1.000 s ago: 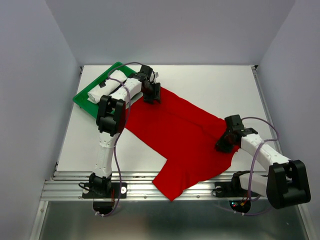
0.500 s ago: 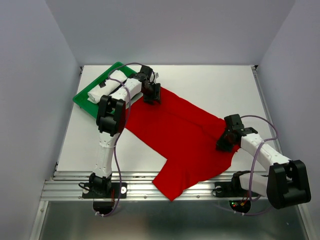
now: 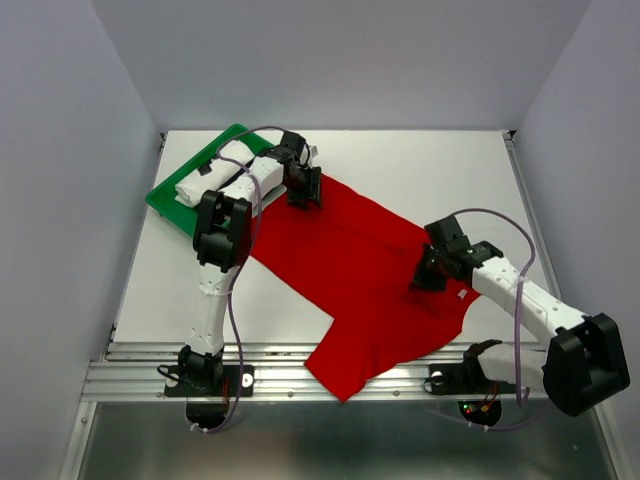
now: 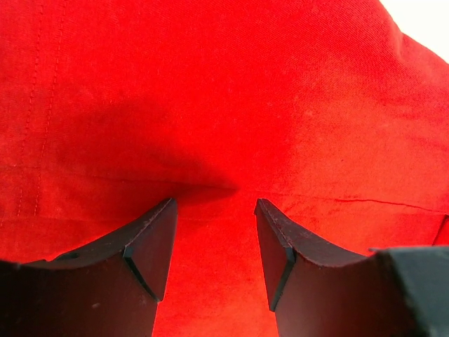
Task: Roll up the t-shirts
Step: Fold the T-shirt at the center of the board.
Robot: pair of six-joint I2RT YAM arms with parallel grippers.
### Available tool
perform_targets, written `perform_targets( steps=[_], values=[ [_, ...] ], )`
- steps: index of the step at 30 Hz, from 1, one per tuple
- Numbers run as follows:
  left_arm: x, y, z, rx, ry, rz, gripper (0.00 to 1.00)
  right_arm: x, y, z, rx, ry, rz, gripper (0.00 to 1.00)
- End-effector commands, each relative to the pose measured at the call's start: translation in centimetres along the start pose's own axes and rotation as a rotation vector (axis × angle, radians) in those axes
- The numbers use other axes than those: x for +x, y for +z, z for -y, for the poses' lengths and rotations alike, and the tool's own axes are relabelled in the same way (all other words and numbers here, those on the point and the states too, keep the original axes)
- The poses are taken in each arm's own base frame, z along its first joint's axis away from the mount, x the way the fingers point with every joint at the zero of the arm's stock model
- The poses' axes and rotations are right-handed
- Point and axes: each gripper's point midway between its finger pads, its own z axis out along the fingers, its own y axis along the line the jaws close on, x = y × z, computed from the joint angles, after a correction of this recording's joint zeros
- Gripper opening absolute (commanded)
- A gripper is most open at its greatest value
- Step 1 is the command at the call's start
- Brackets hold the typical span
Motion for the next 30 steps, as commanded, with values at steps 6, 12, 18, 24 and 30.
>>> perform_targets(
  steps=[6, 12, 18, 24, 30],
  values=[
    [-0.1, 0.2, 0.4, 0.018, 0.010, 0.000, 0.59, 0.9, 0.1, -5.2, -0.048, -0.070, -0.019, 0.01],
    [-0.1, 0.2, 0.5, 0.023, 0.015, -0.001, 0.59, 1.5, 0.6, -4.8, -0.004, -0.076, -0.032, 0.01],
    [-0.1, 0.4, 0.5, 0.029, 0.011, -0.004, 0.60, 1.5, 0.4, -4.7, 0.000, -0.081, -0.037, 0.19],
    [-0.1, -0.1, 0.5, 0.025, 0.015, 0.000, 0.60, 0.7, -0.5, -3.5, 0.071, -0.100, 0.002, 0.47],
    [-0.9, -1.1, 1.1, 0.031, 0.025, 0.023, 0.60, -2.7, -3.2, -0.5, 0.204, -0.060, 0.152, 0.50]
  ],
)
